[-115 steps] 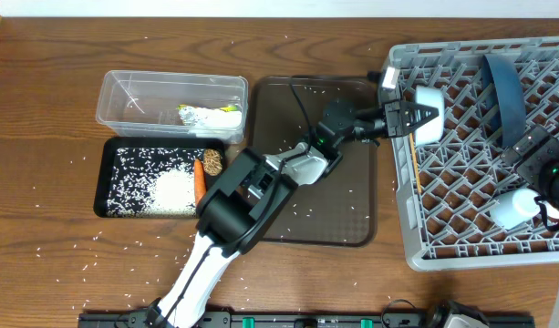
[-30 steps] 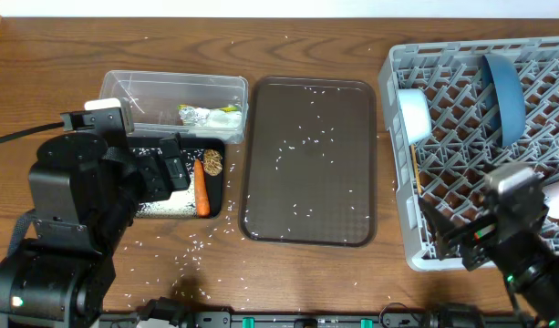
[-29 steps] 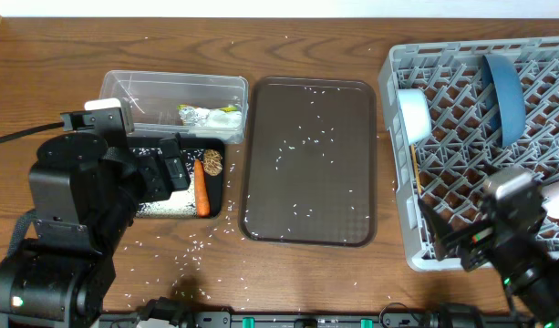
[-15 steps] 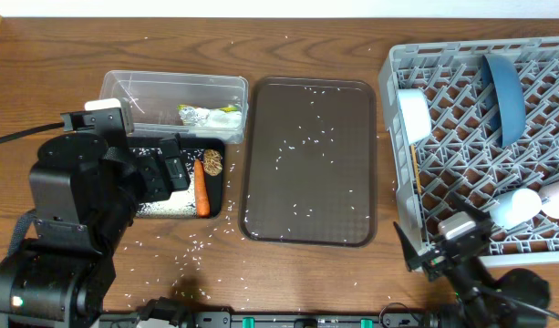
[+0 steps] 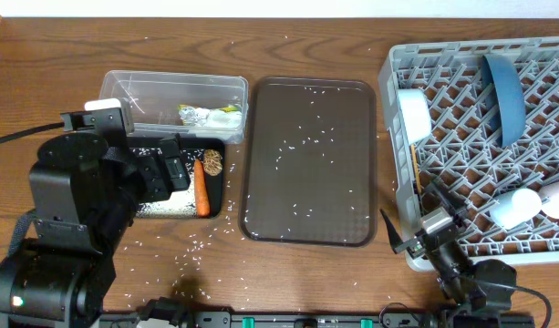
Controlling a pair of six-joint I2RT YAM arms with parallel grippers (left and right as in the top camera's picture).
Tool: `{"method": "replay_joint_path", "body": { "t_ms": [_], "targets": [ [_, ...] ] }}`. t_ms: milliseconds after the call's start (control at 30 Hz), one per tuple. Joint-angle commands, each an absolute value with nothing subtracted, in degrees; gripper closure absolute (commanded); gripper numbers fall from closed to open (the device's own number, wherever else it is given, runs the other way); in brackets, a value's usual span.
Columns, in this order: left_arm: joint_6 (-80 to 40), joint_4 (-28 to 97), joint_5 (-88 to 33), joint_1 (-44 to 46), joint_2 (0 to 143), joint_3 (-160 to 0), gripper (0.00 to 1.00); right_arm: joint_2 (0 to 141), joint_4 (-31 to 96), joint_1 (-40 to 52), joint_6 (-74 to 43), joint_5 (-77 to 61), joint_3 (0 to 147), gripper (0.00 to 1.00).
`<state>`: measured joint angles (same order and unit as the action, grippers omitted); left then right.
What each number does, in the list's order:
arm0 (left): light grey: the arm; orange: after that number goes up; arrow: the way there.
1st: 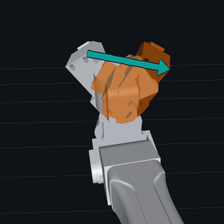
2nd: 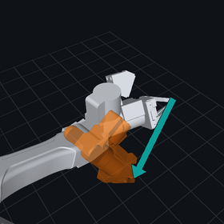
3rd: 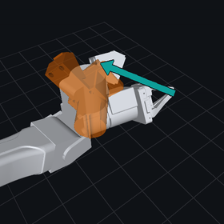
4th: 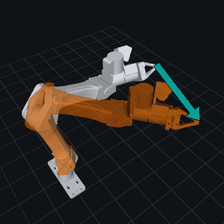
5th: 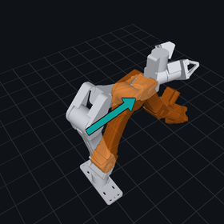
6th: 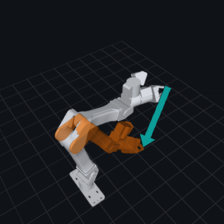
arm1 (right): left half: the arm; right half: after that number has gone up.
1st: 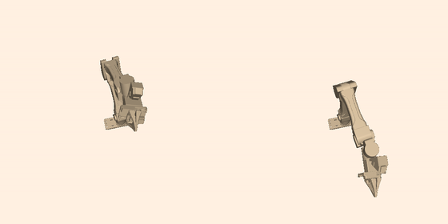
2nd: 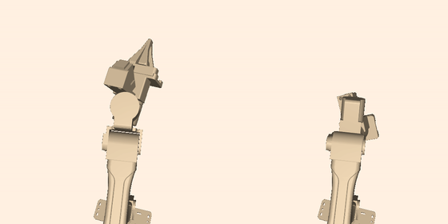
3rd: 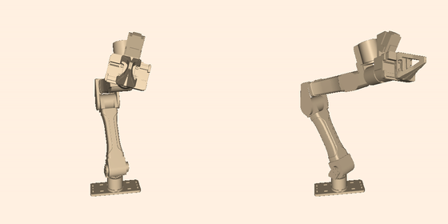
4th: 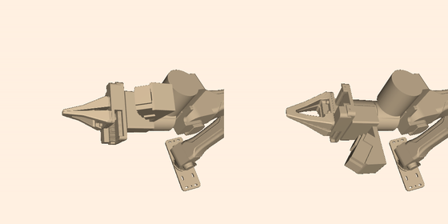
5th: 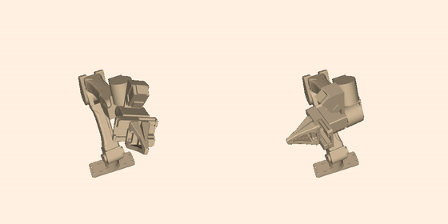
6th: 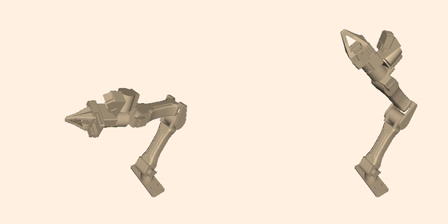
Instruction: Sort waste into correct bins and load items into the dishwasher rack
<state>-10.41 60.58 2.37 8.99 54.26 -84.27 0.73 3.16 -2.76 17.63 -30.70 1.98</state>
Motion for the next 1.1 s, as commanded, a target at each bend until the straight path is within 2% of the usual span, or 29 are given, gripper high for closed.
{"method": "replay_joint_path", "body": {
  "t_ms": [0, 867, 967, 1067],
  "targets": [
    [-9.4, 60.6, 3.3, 8.6, 54.2, -84.5, 0.02, 0.3, 2.2, -2.2, 17.8, -31.5, 0.3, 0.01],
    [-8.5, 61.9, 4.5, 8.6, 54.0, -84.5, 0.02, 0.3, 2.4, -2.2, 17.8, -31.6, 0.3, 0.01],
    [-8.1, 58.1, 6.2, 8.6, 51.1, -82.5, 0.02, 0.3, 2.4, -2.2, 17.8, -31.6, 0.3, 0.01],
    [-7.4, 49.1, 5.9, 8.6, 45.8, -76.2, 0.02, 0.3, 2.4, -2.2, 17.8, -31.5, 0.3, 0.01]
  ]
}}
